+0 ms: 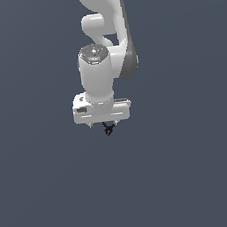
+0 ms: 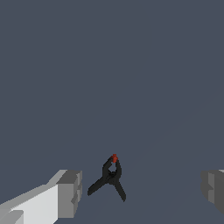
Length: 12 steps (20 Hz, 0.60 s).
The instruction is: Pick up the object and move it to a goal position.
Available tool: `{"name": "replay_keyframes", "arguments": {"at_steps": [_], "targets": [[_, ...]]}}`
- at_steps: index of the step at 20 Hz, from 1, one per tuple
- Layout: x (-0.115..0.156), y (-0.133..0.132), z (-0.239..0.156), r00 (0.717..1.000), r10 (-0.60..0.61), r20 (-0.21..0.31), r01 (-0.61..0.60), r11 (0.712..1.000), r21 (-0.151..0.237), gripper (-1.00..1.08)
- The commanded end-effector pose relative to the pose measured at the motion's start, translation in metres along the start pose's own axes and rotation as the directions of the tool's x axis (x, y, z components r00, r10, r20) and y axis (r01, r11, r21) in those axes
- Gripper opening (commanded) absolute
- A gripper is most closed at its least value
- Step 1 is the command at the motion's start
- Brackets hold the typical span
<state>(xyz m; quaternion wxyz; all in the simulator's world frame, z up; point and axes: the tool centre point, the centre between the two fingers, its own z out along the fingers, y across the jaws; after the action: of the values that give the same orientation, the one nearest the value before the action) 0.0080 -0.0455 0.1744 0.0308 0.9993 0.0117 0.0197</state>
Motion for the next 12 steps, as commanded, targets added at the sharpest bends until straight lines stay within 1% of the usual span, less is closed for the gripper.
{"name": "replay_keyframes", "arguments": {"at_steps": [1,5,12], "targets": [[-0.006,-0.002,0.011,1.0,0.018,0.005,-0.018,1.0,0.007,1.0],[-0.022,-0.007,0.036,0.998,0.063,0.014,-0.063,0.998,0.023,1.0],[-0.058,-0.016,0.083,0.987,0.159,0.037,-0.161,0.986,0.046,1.0]]}}
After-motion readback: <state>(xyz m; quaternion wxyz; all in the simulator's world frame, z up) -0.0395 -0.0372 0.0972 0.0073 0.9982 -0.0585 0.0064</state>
